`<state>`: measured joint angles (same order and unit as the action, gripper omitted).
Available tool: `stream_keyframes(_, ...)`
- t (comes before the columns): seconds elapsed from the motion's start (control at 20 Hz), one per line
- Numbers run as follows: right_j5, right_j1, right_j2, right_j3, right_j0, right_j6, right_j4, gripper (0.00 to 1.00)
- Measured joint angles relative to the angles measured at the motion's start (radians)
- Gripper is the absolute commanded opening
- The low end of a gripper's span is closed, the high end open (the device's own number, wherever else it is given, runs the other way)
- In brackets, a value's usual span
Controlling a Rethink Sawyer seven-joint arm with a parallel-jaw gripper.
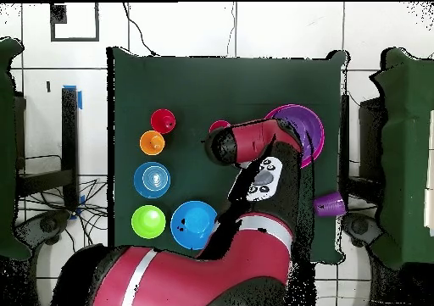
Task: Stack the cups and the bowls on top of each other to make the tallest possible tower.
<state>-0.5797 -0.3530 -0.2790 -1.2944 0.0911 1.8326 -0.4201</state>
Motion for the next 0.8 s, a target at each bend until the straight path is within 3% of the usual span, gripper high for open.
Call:
stream_keyframes(0.6,0.0,0.0,0.004,0.0,0.0,0.0,-0.013,0.0)
stream_keyframes(0.65,0.0,0.0,0.004,0.0,0.0,0.0,-0.019,1.0)
stream_keyframes(0.8,0.0,0.0,0.004,0.001,0.0,0.0,-0.029,1.0)
